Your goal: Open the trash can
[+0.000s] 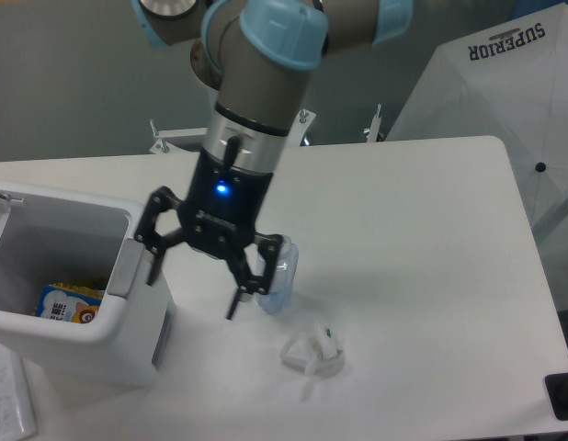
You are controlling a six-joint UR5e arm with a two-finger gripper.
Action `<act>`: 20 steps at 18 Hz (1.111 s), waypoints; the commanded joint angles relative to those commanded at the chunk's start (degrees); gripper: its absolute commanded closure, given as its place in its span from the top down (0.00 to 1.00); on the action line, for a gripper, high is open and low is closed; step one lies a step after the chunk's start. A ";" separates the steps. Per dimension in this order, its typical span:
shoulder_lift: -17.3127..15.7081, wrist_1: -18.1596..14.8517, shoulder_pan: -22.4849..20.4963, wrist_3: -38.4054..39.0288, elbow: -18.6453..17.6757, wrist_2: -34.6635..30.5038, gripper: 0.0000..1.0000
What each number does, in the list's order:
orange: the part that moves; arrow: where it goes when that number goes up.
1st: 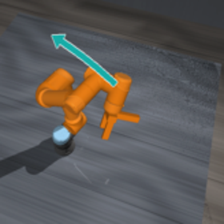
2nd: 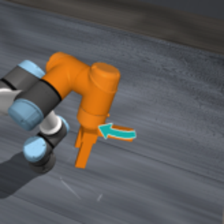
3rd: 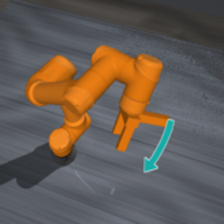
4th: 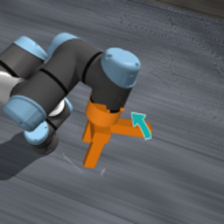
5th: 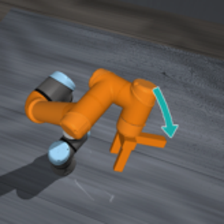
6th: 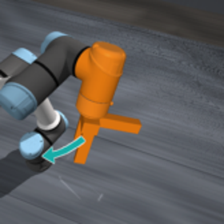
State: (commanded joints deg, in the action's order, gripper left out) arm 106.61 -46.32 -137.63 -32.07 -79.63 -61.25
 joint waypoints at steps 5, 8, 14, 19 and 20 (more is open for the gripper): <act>0.44 -0.35 -4.13 -10.10 -3.95 -6.77 1.00; 2.89 -0.62 -8.08 -13.36 -3.96 -8.79 1.00; 5.89 -6.22 -11.52 -27.58 -2.73 -12.13 1.00; 7.91 -16.43 -11.35 -39.64 0.69 -23.19 1.00; 8.17 -16.87 -11.08 -40.00 0.96 -24.69 1.00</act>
State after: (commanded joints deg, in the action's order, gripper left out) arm 114.78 -63.19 -148.71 -72.07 -78.66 -85.94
